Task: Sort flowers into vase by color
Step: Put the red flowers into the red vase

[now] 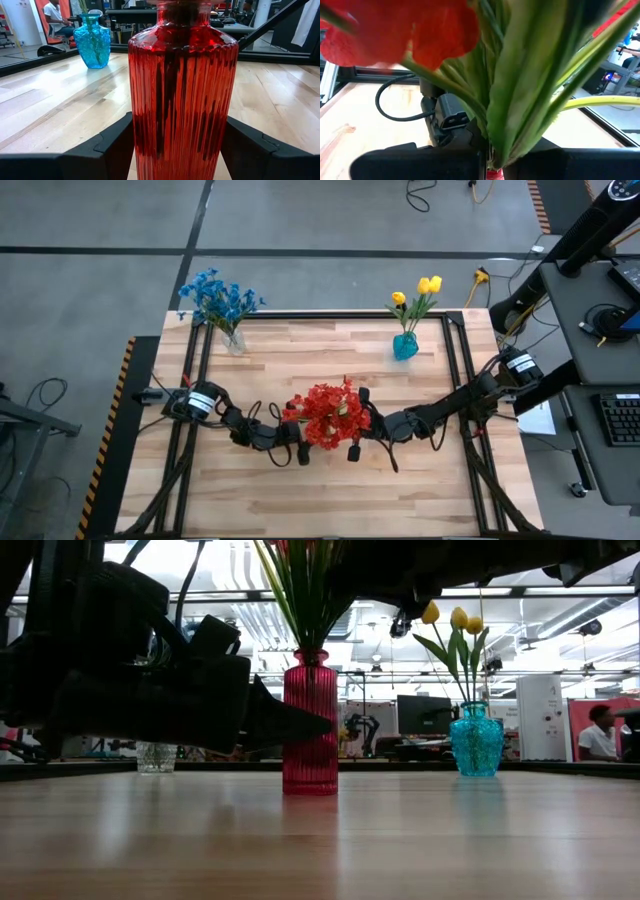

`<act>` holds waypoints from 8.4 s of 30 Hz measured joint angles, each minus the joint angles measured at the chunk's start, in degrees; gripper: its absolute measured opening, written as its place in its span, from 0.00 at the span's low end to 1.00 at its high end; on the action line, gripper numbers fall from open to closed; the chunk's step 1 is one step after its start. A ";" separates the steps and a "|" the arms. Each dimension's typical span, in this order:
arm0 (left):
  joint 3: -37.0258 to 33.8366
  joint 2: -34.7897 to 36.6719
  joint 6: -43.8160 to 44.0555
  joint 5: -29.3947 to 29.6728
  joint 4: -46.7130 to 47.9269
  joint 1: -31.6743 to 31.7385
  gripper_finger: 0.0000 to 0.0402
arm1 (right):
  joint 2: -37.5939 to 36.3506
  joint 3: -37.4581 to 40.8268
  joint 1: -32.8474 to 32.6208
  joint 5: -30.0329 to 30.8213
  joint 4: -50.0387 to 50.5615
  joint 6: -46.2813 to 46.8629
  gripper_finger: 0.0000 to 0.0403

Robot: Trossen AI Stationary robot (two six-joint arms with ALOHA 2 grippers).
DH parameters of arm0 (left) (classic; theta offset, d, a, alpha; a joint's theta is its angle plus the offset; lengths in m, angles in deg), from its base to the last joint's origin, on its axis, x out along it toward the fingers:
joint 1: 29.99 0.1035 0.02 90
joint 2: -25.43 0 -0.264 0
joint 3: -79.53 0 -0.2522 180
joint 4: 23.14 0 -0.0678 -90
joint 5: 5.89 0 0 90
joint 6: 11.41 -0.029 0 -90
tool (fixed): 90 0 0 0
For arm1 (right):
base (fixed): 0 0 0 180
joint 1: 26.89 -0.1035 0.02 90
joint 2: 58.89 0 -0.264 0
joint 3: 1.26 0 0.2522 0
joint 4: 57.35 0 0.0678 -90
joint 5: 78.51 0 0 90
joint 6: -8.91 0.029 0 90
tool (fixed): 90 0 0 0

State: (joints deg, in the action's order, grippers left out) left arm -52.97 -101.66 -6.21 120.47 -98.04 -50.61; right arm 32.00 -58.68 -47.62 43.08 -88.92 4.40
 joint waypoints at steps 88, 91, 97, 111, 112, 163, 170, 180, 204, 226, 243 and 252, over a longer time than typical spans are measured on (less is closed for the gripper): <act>-0.11 -0.02 0.24 0.04 0.00 -0.02 0.58 | -1.77 0.00 -3.50 6.95 2.23 4.13 0.03; -0.11 0.00 0.24 0.02 0.02 0.00 0.58 | -1.77 0.00 -3.50 6.98 2.21 3.96 0.03; -0.10 -0.02 0.24 0.02 0.01 -0.01 0.58 | -1.77 0.00 -3.64 7.02 2.15 3.92 0.03; -0.09 -0.01 0.24 0.02 0.03 -0.02 0.58 | -3.21 0.00 -4.90 7.58 4.45 3.68 0.08; -0.11 -0.01 0.24 0.02 0.02 -0.02 0.58 | -3.26 0.00 -4.90 7.56 4.50 3.88 0.11; -0.11 0.00 0.26 0.04 0.04 0.00 0.58 | 0.38 -4.85 -3.35 8.35 8.65 6.03 0.11; -0.11 -0.01 0.27 0.04 0.05 0.00 0.58 | 0.42 -4.85 -3.10 7.82 8.91 6.76 0.11; -0.11 0.00 0.28 0.02 0.07 0.00 0.58 | 0.42 -4.85 -2.60 6.93 9.62 8.24 0.11; -0.11 -0.02 0.28 0.00 0.13 0.00 0.58 | 0.00 -4.83 -2.38 5.88 10.90 10.76 0.31; -0.11 0.00 0.31 0.00 0.35 0.00 0.58 | -4.20 -4.83 -2.34 5.49 9.09 9.92 0.38; -0.11 0.00 0.42 0.00 0.46 -0.02 0.58 | -4.13 -4.83 -2.10 4.43 9.14 9.92 0.06; -0.11 0.00 0.43 0.00 0.46 -0.01 0.58 | -4.11 -4.83 -1.55 3.93 9.11 10.08 0.06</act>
State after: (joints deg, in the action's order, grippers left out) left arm -53.08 -101.66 -5.79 120.47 -97.58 -50.62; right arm 27.89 -63.51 -49.18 47.01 -79.81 14.48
